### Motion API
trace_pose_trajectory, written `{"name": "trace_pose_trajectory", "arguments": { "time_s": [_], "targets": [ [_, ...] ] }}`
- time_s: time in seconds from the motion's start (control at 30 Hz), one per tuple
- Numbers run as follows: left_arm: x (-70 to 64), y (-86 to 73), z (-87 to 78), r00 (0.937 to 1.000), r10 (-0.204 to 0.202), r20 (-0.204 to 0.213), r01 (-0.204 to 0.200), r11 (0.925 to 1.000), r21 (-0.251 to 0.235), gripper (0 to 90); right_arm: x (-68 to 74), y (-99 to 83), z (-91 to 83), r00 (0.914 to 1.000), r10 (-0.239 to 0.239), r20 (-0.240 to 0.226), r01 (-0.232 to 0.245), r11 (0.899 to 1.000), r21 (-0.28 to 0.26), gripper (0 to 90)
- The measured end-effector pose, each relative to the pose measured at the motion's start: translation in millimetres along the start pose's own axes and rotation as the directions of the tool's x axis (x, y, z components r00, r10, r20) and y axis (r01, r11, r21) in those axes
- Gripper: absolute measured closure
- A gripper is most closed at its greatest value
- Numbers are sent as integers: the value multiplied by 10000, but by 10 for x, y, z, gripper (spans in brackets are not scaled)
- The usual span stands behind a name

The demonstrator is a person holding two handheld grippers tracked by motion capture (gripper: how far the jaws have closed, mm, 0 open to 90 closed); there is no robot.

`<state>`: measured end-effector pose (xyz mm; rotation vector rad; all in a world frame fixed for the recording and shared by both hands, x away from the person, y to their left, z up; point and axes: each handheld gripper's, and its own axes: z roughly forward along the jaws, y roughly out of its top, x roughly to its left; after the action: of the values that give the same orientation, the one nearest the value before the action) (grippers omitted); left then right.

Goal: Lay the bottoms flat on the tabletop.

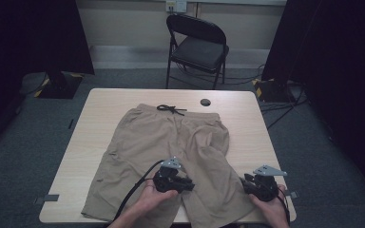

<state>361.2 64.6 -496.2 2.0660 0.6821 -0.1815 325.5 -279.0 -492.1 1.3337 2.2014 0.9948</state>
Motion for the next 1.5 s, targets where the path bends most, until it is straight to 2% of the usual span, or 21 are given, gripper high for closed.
{"name": "trace_pose_trajectory", "arguments": {
  "time_s": [0.07,0.2,0.27,0.43,0.57,0.67,0.73,0.83,0.87,0.93,0.97,1.0,1.03,1.13,1.2,1.23,1.27,1.33,1.37,1.43,1.5],
  "targets": [
    [5,-11,11,9999,50,-95,-49,10000,82,705,34,-31,-31,9995,-310,-48,310,9995,0,740],
    [14,-34,32,9999,55,-159,-53,9999,118,696,27,-94,-109,9997,-235,-54,236,9997,52,898],
    [13,-35,29,9997,154,-200,-151,9998,142,694,4,-128,-164,9996,-192,200,190,9998,114,900],
    [14,-36,28,9996,222,-174,-219,9996,158,691,-100,-252,-402,9993,283,243,-279,9994,-182,900],
    [0,-39,19,9993,330,-199,-324,9991,274,691,-131,-355,-582,9994,308,172,-304,9993,-224,900],
    [-20,-59,-2,9990,443,-109,-439,9984,356,693,-98,-402,-625,9996,221,-164,-223,9997,-80,894],
    [-29,-73,-31,9983,570,-130,-563,9971,512,701,-74,-389,-622,9998,155,-130,-157,9998,-150,784],
    [-39,-89,-52,9979,650,-81,-644,9964,549,705,-112,-306,-601,9992,394,-6,-394,9979,-515,726],
    [-47,-109,-81,9977,679,-62,-674,9958,620,707,-181,-147,-539,9972,729,145,-711,9924,-1000,711],
    [-50,-132,-103,9978,670,-7,-669,9960,591,707,-229,63,-386,9976,695,37,-685,9901,-1226,711],
    [-50,-132,-103,9978,670,-7,-669,9960,591,707,-229,63,-386,9976,695,37,-685,9901,-1226,711],
    [-44,-159,-134,9977,685,-10,-683,9959,599,707,-254,286,-165,9976,695,-18,-692,9904,-1197,691],
    [-39,-164,-139,9978,669,18,-669,9961,574,708,-265,387,-36,9983,568,-144,-580,9920,-1118,678],
    [-33,-174,-159,9980,630,52,-632,9961,618,710,-281,613,335,9981,601,101,-593,9963,-619,596],
    [-28,-175,-162,9978,653,81,-657,9961,597,710,-313,685,505,9972,735,117,-728,9961,-490,558],
    [-28,-175,-162,9978,653,81,-657,9961,597,711,-313,685,505,9972,735,117,-728,9961,-490,558],
    [-14,-175,-169,9982,583,139,-591,9963,619,711,-336,739,661,9956,910,243,-899,9949,-448,535],
    [-4,-174,-170,9985,497,208,-509,9968,618,711,-332,748,742,9948,1005,156,-997,9941,-432,528],
    [-3,-175,-166,9985,498,226,-510,9971,566,711,-319,753,783,9954,920,267,-912,9954,-290,543],
    [4,-173,-165,9984,493,283,-508,9971,566,710,-289,766,838,9974,527,499,-519,9985,-181,686],
    [12,-170,-166,9986,449,286,-465,9973,573,704,-290,807,856,9961,429,774,-413,9989,-217,821]
  ]
}}
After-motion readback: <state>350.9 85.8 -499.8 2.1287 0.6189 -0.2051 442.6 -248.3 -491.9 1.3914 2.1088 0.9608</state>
